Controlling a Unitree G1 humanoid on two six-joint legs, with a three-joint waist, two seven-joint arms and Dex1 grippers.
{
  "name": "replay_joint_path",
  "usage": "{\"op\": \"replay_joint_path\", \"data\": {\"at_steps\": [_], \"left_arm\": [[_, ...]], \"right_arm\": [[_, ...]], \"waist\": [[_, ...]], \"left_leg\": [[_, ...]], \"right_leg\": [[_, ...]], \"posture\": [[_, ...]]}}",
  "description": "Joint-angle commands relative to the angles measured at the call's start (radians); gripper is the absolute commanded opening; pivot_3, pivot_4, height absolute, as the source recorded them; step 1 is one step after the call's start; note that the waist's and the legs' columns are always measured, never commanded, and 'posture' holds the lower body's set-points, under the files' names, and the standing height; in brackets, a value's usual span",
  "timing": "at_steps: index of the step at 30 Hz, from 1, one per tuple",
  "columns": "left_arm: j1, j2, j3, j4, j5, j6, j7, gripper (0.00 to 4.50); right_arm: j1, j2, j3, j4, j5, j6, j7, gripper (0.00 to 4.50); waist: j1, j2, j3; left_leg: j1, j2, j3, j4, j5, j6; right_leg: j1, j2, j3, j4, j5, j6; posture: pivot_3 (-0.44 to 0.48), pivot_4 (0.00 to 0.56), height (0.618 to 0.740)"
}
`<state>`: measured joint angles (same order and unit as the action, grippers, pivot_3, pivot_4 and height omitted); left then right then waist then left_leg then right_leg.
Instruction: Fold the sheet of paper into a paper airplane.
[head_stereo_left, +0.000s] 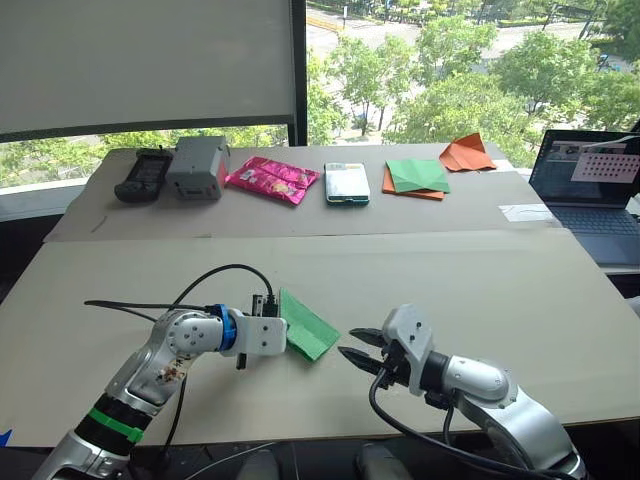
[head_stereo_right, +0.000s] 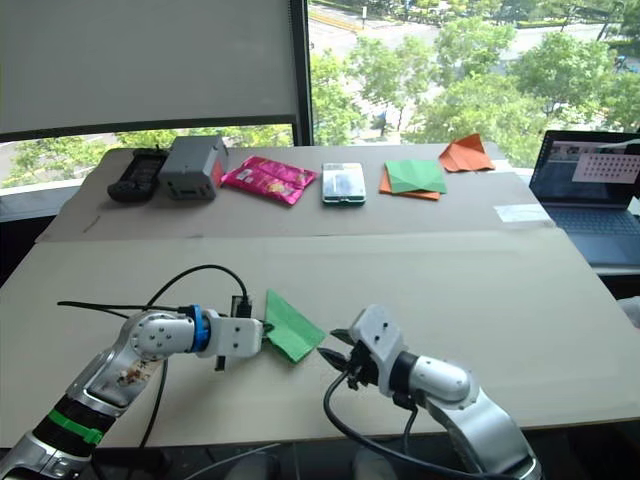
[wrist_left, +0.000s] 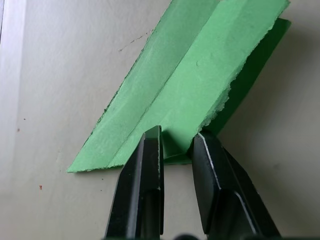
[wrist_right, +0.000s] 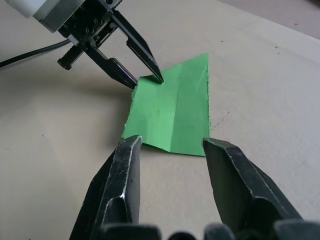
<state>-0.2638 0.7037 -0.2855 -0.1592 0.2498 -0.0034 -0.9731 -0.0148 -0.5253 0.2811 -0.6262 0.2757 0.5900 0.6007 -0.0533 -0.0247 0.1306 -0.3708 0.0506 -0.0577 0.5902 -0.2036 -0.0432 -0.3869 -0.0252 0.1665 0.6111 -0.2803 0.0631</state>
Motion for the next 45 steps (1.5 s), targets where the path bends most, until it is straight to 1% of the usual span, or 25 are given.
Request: {"op": "replay_joint_path", "data": {"at_steps": [1,3,4,6,9,11,12,16,20,25,28,34,35,37,38,39,42,45], "left_arm": [[0.002,0.011,0.049,-0.037,-0.086,-0.006,-0.019,2.53],[0.001,0.017,0.08,-0.049,-0.151,0.001,-0.042,3.19],[0.002,0.022,0.097,-0.052,-0.189,0.006,-0.058,3.19],[0.003,0.047,0.143,-0.049,-0.272,0.028,-0.103,3.19],[0.021,0.095,0.227,0.008,-0.421,0.053,-0.202,3.19],[0.036,0.099,0.282,0.046,-0.524,0.089,-0.247,3.19],[0.038,0.096,0.3,0.06,-0.554,0.101,-0.255,3.19],[0.06,0.087,0.327,0.121,-0.571,0.081,-0.251,3.19],[0.086,0.075,0.326,0.105,-0.576,0.096,-0.23,3.19],[0.09,0.065,0.326,0.088,-0.579,0.11,-0.199,3.19],[0.097,0.064,0.327,0.077,-0.583,0.119,-0.188,3.19],[0.108,0.065,0.326,0.066,-0.586,0.123,-0.177,3.19],[0.109,0.064,0.325,0.066,-0.585,0.123,-0.175,3.19],[0.109,0.063,0.323,0.07,-0.582,0.119,-0.173,3.19],[0.11,0.063,0.321,0.073,-0.581,0.117,-0.173,3.19],[0.11,0.063,0.32,0.076,-0.58,0.115,-0.172,3.19],[0.105,0.058,0.314,0.084,-0.575,0.113,-0.168,3.19],[0.097,0.053,0.314,0.094,-0.574,0.118,-0.165,3.19]], "right_arm": [[-0.03,0.013,0.033,-0.006,-0.027,-0.059,0.011,3.63],[-0.041,0.026,0.051,0.019,-0.053,-0.084,0.004,4.34],[-0.045,0.029,0.06,0.028,-0.064,-0.097,0.004,4.49],[-0.056,0.028,0.085,0.05,-0.1,-0.129,0.009,4.49],[-0.082,0.034,0.125,0.092,-0.146,-0.168,0.017,4.49],[-0.095,0.045,0.143,0.125,-0.172,-0.196,0.015,4.49],[-0.099,0.048,0.149,0.138,-0.187,-0.21,0.012,4.49],[-0.109,0.077,0.168,0.187,-0.253,-0.273,-0.02,4.49],[-0.127,0.108,0.192,0.231,-0.326,-0.314,-0.049,4.49],[-0.145,0.145,0.2,0.283,-0.378,-0.32,-0.072,4.49],[-0.141,0.157,0.191,0.292,-0.396,-0.332,-0.082,3.75],[-0.138,0.161,0.186,0.296,-0.402,-0.34,-0.077,1.64],[-0.138,0.161,0.185,0.296,-0.404,-0.343,-0.076,1.23],[-0.141,0.159,0.185,0.296,-0.411,-0.352,-0.075,0.62],[-0.142,0.158,0.186,0.297,-0.414,-0.358,-0.073,0.22],[-0.144,0.155,0.187,0.298,-0.416,-0.368,-0.068,0.03],[-0.164,0.116,0.189,0.316,-0.421,-0.453,-0.026,0.03],[-0.201,0.045,0.193,0.36,-0.452,-0.605,0.023,0.03]], "waist": [[-0.003,0.0,0.0],[-0.005,-0.001,0.001],[-0.005,-0.001,0.001],[-0.006,-0.001,0.001],[-0.013,-0.002,0.001],[-0.016,-0.001,0.001],[-0.016,0.0,0.0],[-0.014,-0.001,0.001],[-0.013,-0.001,0.001],[-0.013,-0.001,0.001],[-0.014,-0.001,0.001],[-0.014,-0.001,0.0],[-0.013,-0.001,0.0],[-0.014,-0.001,0.0],[-0.014,-0.001,0.0],[-0.014,-0.001,0.0],[-0.014,-0.001,0.0],[-0.014,-0.001,0.001]], "left_leg": [[0.0,0.0,0.0,0.0,0.0,0.0],[0.0,0.0,0.0,0.0,0.0,0.0],[0.0,0.0,0.0,0.0,0.0,0.0],[0.0,0.0,0.0,0.0,0.0,0.0],[0.0,0.0,0.0,-0.001,0.0,0.0],[0.001,0.0,0.0,-0.001,0.0,0.0],[0.001,0.0,0.0,-0.001,0.0,0.0],[0.001,0.0,0.0,-0.001,0.0,0.0],[0.001,0.0,0.0,0.0,0.0,0.0],[0.001,0.0,0.0,-0.001,0.0,0.0],[0.001,0.0,0.0,-0.001,0.0,0.0],[0.001,0.0,0.0,-0.001,0.0,0.0],[0.001,0.0,0.0,-0.001,0.0,0.0],[0.001,0.0,0.0,-0.001,0.0,0.0],[0.001,0.0,0.0,-0.001,0.0,0.0],[0.001,0.0,0.0,-0.001,0.0,0.0],[0.001,0.0,0.0,-0.001,0.0,0.0],[0.001,0.0,0.0,0.0,0.0,0.0]], "right_leg": [[0.0,0.0,0.0,0.0,0.0,0.0],[0.0,0.0,0.0,0.0,0.0,0.0],[0.0,0.0,0.0,0.0,0.0,0.0],[0.0,0.0,0.0,0.0,0.0,0.0],[0.0,0.0,0.0,0.0,0.0,0.0],[0.0,0.0,0.0,0.0,0.0,0.0],[0.0,0.0,0.0,0.0,0.0,0.0],[0.0,0.0,0.0,0.0,0.0,0.0],[0.0,0.0,0.0,0.0,0.0,0.0],[0.0,0.0,0.0,0.0,0.0,0.0],[0.0,0.0,0.0,0.0,0.0,0.0],[0.0,0.0,0.0,0.001,0.0,-0.001],[0.0,0.0,0.0,0.001,0.0,-0.001],[0.0,0.0,0.0,0.0,0.0,-0.001],[0.0,0.0,0.0,0.001,0.0,-0.001],[0.0,0.0,0.0,0.001,0.0,-0.001],[0.0,0.0,0.0,0.001,0.0,-0.001],[0.001,0.0,0.0,0.0,0.0,0.0]], "posture": [[0.0,0.15,0.74],[0.0,0.15,0.74],[0.0,0.15,0.74],[0.0,0.15,0.74],[0.0,0.15,0.74],[0.0,0.15,0.74],[0.0,0.15,0.74],[0.0,0.15,0.74],[0.0,0.15,0.74],[0.0,0.15,0.74],[0.0,0.15,0.74],[0.0,0.15,0.74],[0.0,0.15,0.74],[0.0,0.15,0.74],[0.0,0.15,0.74],[0.0,0.15,0.74],[0.0,0.15,0.74],[0.0,0.15,0.74]]}}
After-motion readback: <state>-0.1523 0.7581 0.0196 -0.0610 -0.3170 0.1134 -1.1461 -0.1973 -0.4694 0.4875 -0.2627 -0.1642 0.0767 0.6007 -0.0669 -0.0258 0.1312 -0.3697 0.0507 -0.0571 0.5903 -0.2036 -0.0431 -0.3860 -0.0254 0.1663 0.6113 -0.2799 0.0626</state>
